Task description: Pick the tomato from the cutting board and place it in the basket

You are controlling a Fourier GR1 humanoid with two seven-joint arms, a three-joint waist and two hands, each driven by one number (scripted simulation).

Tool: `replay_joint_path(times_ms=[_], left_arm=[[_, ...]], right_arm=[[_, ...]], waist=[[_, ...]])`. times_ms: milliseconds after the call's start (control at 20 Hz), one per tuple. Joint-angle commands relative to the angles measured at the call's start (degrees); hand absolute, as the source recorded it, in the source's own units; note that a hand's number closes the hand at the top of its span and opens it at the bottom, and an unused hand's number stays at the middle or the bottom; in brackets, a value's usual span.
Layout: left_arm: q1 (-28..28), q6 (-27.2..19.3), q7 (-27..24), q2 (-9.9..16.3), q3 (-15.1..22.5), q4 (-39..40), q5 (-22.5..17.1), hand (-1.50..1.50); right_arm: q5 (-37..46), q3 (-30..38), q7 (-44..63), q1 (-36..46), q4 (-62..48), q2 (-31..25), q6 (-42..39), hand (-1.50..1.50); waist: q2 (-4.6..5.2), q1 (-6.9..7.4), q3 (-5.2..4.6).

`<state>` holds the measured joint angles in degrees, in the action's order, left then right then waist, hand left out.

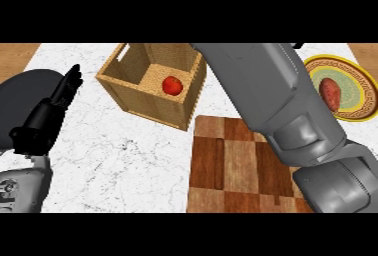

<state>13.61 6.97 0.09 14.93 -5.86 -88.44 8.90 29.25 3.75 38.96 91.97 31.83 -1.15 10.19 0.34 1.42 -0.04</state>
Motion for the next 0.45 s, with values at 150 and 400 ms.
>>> replay_joint_path(times_ms=[150, 400], left_arm=[[-4.28, 2.16, -0.97, 2.10, -2.11, -2.45, -1.91, 0.00], [-4.12, -0.86, 3.38, -1.81, 1.53, -6.30, 0.77, 0.00]], right_arm=[[-0.46, 4.98, -0.26, -5.44, 5.45, -6.69, 11.35, -1.50], [-0.20, 5.77, 0.03, -11.43, 11.85, -9.54, 14.33, -1.50]], waist=[[-0.69, -1.19, 0.07], [-0.80, -1.68, 0.10]])
